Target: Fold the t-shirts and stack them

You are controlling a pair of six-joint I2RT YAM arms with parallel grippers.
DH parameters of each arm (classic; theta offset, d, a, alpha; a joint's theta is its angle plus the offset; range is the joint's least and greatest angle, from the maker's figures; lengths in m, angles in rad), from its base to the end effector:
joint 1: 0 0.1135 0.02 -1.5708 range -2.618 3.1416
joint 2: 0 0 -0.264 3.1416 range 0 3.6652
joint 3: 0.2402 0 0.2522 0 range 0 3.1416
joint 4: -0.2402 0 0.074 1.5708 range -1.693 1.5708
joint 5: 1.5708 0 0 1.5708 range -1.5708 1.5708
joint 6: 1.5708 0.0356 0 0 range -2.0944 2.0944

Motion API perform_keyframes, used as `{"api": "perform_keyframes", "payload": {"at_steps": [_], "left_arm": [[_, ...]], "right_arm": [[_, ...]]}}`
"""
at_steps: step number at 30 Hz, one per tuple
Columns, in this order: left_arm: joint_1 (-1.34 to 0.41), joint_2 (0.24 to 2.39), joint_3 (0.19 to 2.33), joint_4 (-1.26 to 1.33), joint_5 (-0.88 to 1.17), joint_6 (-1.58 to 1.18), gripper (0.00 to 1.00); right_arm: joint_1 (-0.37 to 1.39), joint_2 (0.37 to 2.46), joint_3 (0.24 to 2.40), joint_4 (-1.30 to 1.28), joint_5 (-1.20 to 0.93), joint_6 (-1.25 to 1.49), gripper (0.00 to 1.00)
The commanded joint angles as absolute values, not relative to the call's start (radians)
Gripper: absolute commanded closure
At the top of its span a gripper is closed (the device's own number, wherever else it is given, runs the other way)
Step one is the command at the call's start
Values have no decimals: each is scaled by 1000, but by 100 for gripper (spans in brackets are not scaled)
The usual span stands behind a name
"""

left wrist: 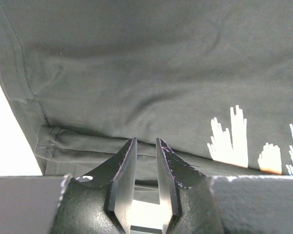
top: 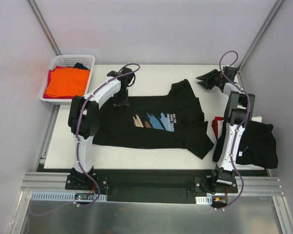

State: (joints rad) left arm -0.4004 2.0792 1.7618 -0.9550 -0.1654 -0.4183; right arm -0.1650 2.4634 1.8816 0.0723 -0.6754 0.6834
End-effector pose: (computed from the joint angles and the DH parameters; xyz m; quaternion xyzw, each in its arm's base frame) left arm 0.4002 -0.1630 0.2204 -0.0211 0.9854 0.0160 0.1684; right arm 0.5482 -0.0687 0.1450 0.1821 0.8107 0.3986 0.3883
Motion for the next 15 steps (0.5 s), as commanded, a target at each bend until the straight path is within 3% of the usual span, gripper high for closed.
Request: {"api": "perform_keyframes", "payload": {"at_steps": [1,15], "left_arm": [[-408,2046,1756,-976,-184,-406,77],[-408,2054,1764,-980,-166,-419,77]], "right_arm": [[-149,2514,1934,98,-687,715,58],[-83,2526,1881,144,-750,738,59]]}}
